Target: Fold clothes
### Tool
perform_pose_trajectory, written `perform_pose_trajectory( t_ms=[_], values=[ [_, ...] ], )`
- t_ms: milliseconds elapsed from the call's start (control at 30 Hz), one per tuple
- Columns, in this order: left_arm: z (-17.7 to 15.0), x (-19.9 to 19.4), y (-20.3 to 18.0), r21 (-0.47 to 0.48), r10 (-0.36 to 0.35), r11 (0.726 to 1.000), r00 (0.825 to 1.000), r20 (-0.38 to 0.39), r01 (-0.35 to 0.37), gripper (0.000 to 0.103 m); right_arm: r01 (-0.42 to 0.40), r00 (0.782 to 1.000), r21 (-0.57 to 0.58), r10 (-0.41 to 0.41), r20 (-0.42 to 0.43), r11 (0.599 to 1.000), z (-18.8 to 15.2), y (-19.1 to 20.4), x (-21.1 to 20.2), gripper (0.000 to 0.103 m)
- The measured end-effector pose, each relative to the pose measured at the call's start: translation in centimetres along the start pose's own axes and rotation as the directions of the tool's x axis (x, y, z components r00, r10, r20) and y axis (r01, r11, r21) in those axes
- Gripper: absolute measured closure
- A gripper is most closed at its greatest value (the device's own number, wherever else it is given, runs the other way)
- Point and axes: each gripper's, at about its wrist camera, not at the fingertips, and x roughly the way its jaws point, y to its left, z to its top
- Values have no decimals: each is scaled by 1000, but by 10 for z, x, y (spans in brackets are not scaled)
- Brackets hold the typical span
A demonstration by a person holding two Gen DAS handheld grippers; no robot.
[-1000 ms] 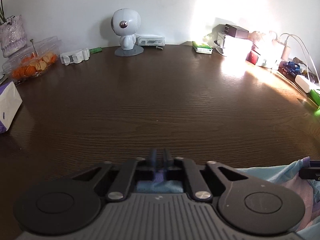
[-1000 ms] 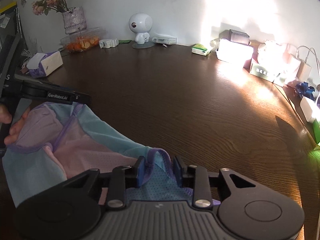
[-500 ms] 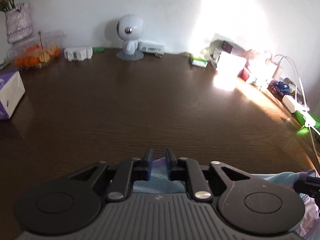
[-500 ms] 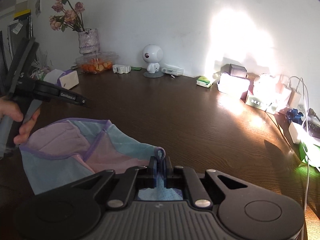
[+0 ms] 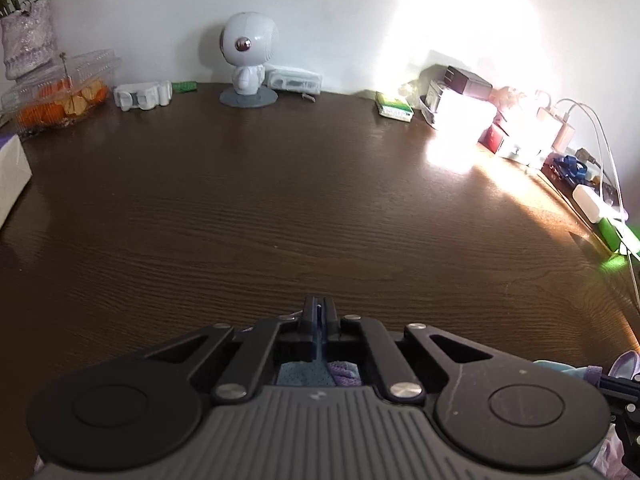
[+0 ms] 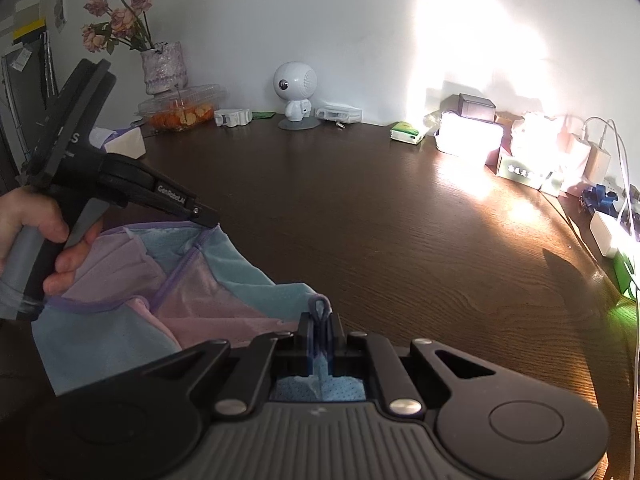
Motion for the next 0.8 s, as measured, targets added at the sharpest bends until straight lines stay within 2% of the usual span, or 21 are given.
perform_pose_trajectory(
  t_ms=[133, 200, 300, 433, 533, 567, 633, 667, 700, 733, 800],
  values=[
    [-11, -47, 8, -16, -35, 999, 996, 83, 37, 102, 8, 999, -5, -8, 43, 1000, -4, 3, -23, 98],
    [-28, -73, 8, 5, -17, 1000, 994, 112, 17, 102, -3, 998, -13, 4, 62, 1000, -10, 6, -40, 98],
    [-67, -101, 4, 50, 56, 997, 986, 155, -64, 102, -14, 998, -53, 17, 53, 999, -31, 18, -60, 98],
    [-113, -111, 8, 54, 105, 992, 986, 128, -113, 102, -56, 998, -101, 55, -7, 993, -61, 36, -73, 99],
    [-127, -106, 16, 31, 108, 993, 992, 70, -110, 102, -81, 995, -146, 73, -64, 986, -76, 47, -73, 97],
    [-129, -109, 19, 15, 86, 996, 994, 65, -87, 102, -84, 995, -150, 76, -61, 985, -78, 47, -77, 97],
    [-131, -116, 26, -4, 42, 999, 998, 54, -42, 101, -89, 996, -131, 85, -33, 987, -78, 42, -94, 88],
    [-129, -119, 30, -25, 21, 1000, 998, 63, -19, 98, -75, 997, -110, 75, -4, 991, -75, 36, -105, 83],
    [-126, -122, 35, -53, 13, 999, 997, 79, -9, 92, -37, 999, -84, 39, 27, 996, -71, 25, -113, 70],
    [-119, -119, 37, -61, 29, 998, 996, 83, -24, 77, 3, 998, -56, 0, 56, 998, -67, 13, -121, 59],
    [-104, -105, 42, -88, 86, 993, 993, 86, -78, 65, 94, 992, 4, -94, 83, 996, -58, -12, -128, 59]
  ],
)
